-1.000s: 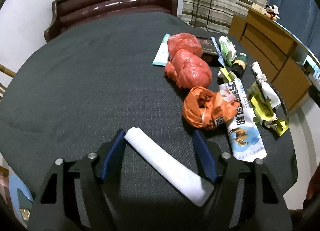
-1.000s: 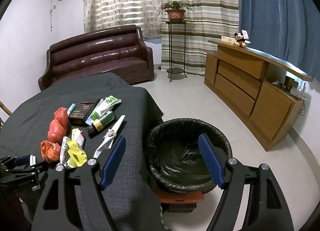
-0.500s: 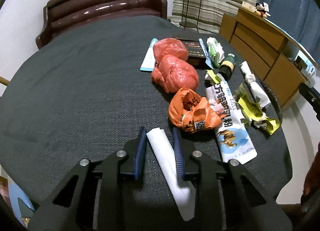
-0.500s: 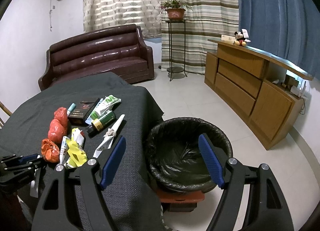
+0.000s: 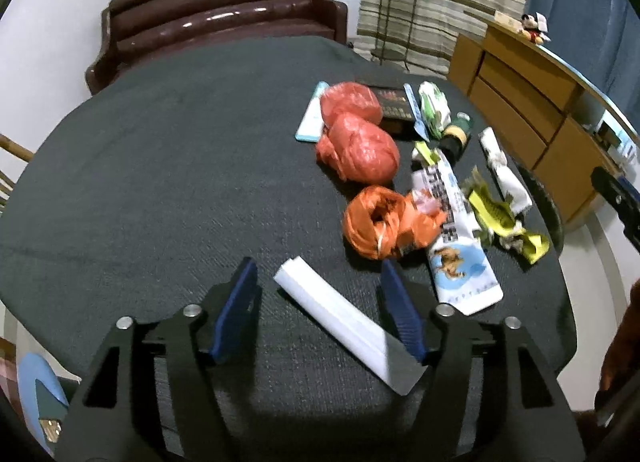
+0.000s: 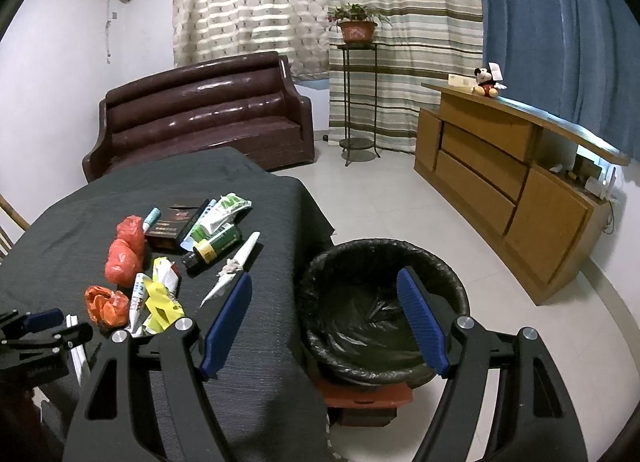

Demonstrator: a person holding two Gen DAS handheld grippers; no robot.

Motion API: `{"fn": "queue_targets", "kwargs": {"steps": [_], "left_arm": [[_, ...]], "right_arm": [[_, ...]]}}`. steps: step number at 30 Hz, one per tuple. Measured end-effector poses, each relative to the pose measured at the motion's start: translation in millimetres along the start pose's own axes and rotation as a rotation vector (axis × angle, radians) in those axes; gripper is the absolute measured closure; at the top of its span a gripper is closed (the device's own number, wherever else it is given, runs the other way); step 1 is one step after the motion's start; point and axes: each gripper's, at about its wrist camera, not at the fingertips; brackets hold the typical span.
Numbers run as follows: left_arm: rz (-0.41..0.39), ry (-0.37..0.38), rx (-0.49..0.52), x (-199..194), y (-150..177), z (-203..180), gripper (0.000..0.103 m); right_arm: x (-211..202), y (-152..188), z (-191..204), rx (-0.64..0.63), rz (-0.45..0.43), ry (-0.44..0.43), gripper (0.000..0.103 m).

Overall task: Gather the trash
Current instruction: 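Lift the white strip with the left tool while the right tool approaches the twine-tied white wrapper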

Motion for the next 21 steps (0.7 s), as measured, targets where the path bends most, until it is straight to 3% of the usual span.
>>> {"fn": "queue_targets", "kwargs": {"steps": [7, 12, 15, 21], "left_arm": [[0.016, -0.042, 0.012, -3, 3, -7, 0.032], [0.081, -0.019, 0.007, 5, 16, -7, 0.032], [0.077, -0.004, 0.0, 6, 17, -6, 0.034], [0.056, 0.007, 0.014, 5, 16, 3, 0.061]], "right_arm": [[-4, -1, 5, -0.007, -0.006, -0.018, 0.03], [-9, -1, 5, -0.012, -0.013, -0.034, 0.03], [-9, -1, 5, -0.012, -0.014, -0.037, 0.03], [-9, 1, 7, -0.011, -0.015, -0.032, 0.03]]}}
Point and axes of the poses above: each gripper's, at about its wrist camera, not at the fingertips, and x roughly the way its jaws point, z to its left, y to its underside, and after that the axes turned 7 degrees about y, right-handed
